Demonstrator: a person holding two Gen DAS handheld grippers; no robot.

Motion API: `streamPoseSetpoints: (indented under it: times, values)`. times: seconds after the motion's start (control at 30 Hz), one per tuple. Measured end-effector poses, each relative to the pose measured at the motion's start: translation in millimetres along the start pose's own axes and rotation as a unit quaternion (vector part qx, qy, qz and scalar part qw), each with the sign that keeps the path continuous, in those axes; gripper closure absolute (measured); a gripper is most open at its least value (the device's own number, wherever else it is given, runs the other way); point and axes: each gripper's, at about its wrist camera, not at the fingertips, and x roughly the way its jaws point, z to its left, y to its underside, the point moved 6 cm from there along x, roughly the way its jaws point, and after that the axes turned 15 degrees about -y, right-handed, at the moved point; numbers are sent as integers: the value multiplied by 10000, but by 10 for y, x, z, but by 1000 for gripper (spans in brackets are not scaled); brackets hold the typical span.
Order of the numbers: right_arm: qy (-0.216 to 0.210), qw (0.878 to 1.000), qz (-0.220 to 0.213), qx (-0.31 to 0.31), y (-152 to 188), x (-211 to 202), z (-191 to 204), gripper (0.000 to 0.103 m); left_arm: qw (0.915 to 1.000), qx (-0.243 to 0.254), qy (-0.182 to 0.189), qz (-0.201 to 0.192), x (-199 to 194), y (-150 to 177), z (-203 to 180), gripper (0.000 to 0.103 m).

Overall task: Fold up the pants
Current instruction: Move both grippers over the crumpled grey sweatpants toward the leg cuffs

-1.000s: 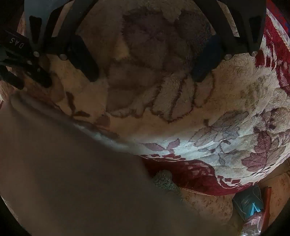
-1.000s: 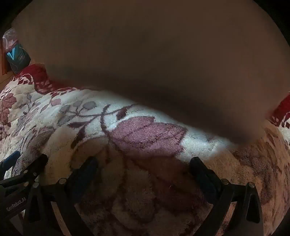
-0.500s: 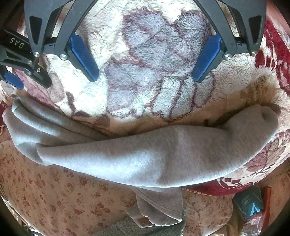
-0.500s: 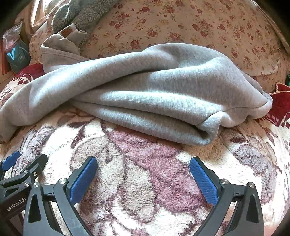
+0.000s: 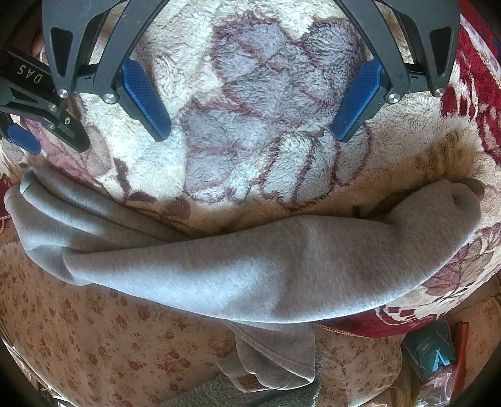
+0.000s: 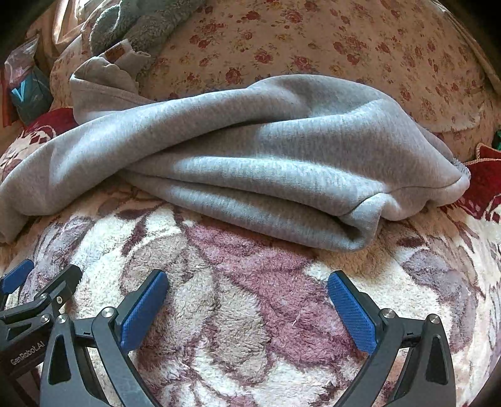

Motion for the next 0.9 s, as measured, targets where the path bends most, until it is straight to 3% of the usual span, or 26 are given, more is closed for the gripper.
streamPoseSetpoints:
  times: [0.3,0.43,0.57,0.67,0.8,0.9]
  values:
    - [-100,9999,71,-20,-36,-50,51,0,9999,64,-70,69,-2,-41,-32,0]
    - [-373,9981,314,-375,-26,-109,83,0,9997,138,-120,165,-67,-26,-16,0]
    - [-889,9945,255,-490,18,-256,58,0,9999,-34,-128,76,-180,-44,75,0]
    - [-946,9922,82,-812,17,-375,57,0,9998,-167,-125,-62,-296,-92,158,0]
    - [-1112,9887,192,-988,-83,-511,29,0,9993,-149,-271,-202,-425,-166,216,0]
    - [-1201,9841,338,-1261,-226,-544,14,0,9996,-272,-103,13,-462,-260,251,0]
